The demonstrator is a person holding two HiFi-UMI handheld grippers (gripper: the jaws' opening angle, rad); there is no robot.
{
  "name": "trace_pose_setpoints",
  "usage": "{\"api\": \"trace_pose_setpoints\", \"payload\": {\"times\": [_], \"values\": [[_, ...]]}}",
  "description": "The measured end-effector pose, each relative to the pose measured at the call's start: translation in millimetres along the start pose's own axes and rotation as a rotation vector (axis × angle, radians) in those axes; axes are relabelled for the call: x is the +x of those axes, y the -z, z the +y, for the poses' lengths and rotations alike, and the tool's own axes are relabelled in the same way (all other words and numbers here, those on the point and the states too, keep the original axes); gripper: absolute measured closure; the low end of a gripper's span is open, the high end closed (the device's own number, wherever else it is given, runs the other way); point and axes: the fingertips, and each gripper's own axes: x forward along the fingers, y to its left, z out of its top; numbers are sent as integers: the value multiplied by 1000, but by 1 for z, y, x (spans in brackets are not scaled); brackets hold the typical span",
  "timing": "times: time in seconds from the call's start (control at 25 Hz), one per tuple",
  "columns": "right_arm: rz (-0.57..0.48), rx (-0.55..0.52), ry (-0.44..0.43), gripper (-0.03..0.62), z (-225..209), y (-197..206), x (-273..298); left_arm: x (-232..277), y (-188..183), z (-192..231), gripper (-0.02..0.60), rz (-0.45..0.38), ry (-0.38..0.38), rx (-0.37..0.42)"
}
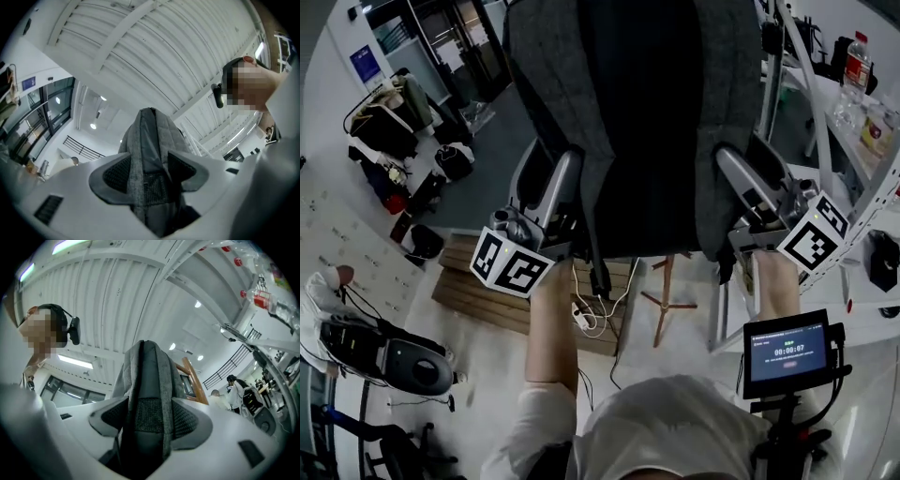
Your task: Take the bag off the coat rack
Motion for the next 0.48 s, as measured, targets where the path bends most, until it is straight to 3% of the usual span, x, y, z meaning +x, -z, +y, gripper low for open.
{"api": "trace_pose_setpoints", "payload": {"times": [0.28,0.48], "values": [[3,110,-205,304,42,21,46,-57,-61,-8,331,-8,-166,163],[54,256,-397,304,130,72,110,-156,-140,-9,330,7,-375,292]]}}
